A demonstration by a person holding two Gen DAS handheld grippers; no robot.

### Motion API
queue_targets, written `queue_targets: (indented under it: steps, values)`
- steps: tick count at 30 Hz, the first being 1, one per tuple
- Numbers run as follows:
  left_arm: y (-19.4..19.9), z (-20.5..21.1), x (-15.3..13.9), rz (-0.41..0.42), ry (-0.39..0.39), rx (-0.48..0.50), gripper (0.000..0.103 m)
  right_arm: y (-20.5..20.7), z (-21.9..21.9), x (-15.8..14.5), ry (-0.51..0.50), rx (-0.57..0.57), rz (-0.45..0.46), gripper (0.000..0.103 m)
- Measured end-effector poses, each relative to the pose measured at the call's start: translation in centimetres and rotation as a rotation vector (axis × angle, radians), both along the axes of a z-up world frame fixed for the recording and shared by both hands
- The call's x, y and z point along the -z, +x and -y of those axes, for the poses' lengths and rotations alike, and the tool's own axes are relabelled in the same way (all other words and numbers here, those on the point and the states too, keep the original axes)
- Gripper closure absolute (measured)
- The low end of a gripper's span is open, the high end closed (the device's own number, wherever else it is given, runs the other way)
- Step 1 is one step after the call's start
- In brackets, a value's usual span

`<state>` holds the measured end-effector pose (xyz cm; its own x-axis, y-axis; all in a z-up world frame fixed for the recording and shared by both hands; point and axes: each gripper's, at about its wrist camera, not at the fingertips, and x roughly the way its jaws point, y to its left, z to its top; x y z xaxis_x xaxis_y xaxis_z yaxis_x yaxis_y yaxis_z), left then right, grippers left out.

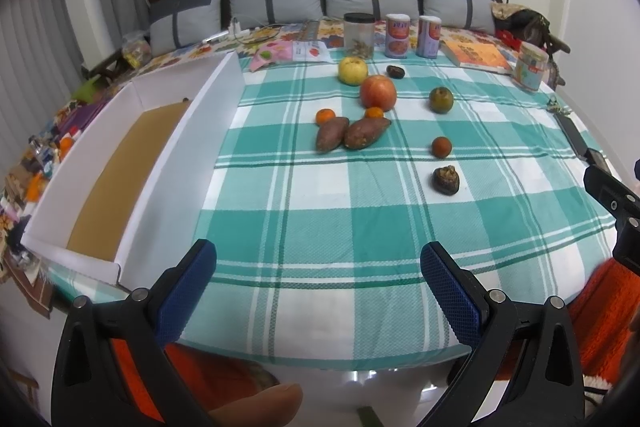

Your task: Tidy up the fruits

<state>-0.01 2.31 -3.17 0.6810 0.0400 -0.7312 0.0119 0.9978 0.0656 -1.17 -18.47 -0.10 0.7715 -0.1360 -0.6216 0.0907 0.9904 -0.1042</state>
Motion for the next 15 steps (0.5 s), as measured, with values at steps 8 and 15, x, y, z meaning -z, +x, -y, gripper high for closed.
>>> queue_targets:
  steps: [8,15]
  values:
    - [0.06,0.01,0.09,-0.002,0.000,-0.001,0.001,0.01,0.07,0.00,0.000,-0.001,-0.001,0.000]
    - [0.36,-0.40,0.79,-0.018,0.003,-0.004,0.001,0.02,0.15,-0.02,0.006,0.000,0.004,0.000]
